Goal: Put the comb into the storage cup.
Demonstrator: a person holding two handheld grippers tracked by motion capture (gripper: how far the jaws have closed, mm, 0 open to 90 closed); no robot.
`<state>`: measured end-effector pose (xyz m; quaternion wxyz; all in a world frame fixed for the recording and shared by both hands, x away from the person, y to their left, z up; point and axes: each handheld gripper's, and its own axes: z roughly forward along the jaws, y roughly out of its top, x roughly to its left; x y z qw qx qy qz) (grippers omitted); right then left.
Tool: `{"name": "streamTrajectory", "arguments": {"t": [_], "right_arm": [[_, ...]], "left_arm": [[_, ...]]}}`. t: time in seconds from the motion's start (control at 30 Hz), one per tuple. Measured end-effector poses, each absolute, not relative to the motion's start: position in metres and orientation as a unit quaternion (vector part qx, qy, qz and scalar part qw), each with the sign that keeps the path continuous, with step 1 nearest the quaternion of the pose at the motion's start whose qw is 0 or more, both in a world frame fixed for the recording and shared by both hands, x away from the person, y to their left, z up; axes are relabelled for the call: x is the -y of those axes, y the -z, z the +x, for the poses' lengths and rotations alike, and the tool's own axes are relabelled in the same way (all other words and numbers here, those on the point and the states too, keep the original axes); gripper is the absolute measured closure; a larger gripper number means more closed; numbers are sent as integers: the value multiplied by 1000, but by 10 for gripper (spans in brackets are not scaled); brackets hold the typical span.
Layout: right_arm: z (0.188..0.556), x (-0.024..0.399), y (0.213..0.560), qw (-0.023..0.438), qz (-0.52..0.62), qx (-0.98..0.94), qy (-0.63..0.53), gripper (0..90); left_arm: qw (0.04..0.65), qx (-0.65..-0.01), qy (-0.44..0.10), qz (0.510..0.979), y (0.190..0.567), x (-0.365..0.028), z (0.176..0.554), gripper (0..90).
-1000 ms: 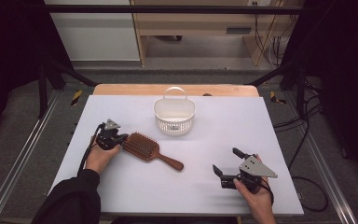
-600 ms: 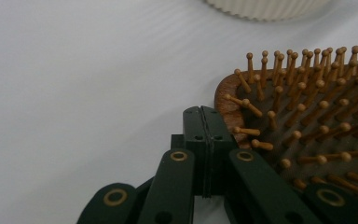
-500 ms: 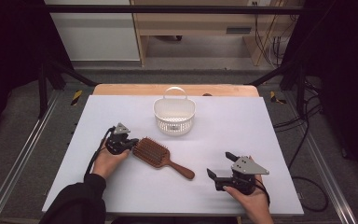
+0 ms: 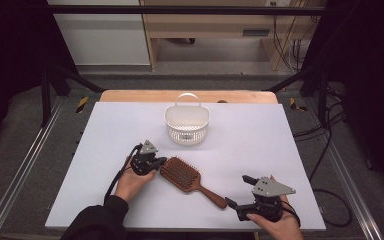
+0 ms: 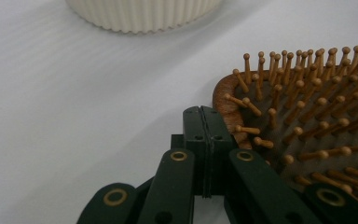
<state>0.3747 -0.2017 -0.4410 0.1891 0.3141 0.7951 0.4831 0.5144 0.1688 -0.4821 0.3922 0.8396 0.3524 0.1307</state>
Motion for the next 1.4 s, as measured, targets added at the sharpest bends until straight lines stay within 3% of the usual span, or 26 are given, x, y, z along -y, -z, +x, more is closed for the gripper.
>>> {"name": "streamTrajectory", "arguments": {"t": [0.1,0.27,0.8,1.27,1.4], "right_arm": [[373,205,441,187,314,-796,-482,136],[369,211,441,187,327,-784,-493,75],[371,214,441,189,335,-773,-504,56],[379,194,434,171,314,-790,-499,61],[382,186,432,165,308,-802,-485,63]], "left_arm": [[393,-352,-129,840,482,-166,513,899],[394,-348,-124,842,482,-157,508,899],[386,-350,-121,845,481,-139,494,899],[401,-359,-117,835,484,-139,492,899],[394,-350,-157,835,483,-141,487,898]]}}
